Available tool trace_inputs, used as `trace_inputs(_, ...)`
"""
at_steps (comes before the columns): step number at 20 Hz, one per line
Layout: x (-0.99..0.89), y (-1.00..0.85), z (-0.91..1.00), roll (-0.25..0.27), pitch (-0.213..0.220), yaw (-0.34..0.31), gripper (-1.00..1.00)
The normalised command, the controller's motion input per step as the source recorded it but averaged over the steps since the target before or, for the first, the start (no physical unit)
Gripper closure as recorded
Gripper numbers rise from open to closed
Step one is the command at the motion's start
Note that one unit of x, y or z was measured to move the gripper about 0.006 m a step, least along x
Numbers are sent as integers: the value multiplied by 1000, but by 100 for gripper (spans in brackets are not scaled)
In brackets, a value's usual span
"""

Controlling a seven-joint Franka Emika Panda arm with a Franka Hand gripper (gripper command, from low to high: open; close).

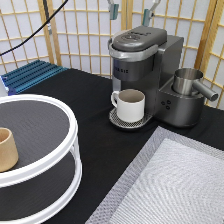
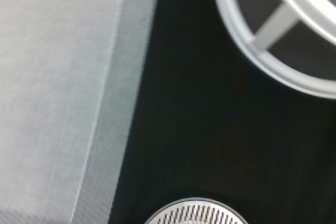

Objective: Make coffee

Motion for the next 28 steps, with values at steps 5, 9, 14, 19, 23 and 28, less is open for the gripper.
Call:
trace_inputs(5, 0, 0, -130, 0, -13, 375, -100)
trace_inputs(9, -1, 0, -194, 0, 0, 375, -100)
trace_inputs(14, -30, 0, -203, 0, 0, 375, -100)
trace_inputs(19, -154, 13, -10, 0, -3, 370, -100)
trace_inputs(23, -329, 74, 88, -4, -1, 333, -100)
trace_inputs(28, -479, 102, 169, 17, -38, 254, -100)
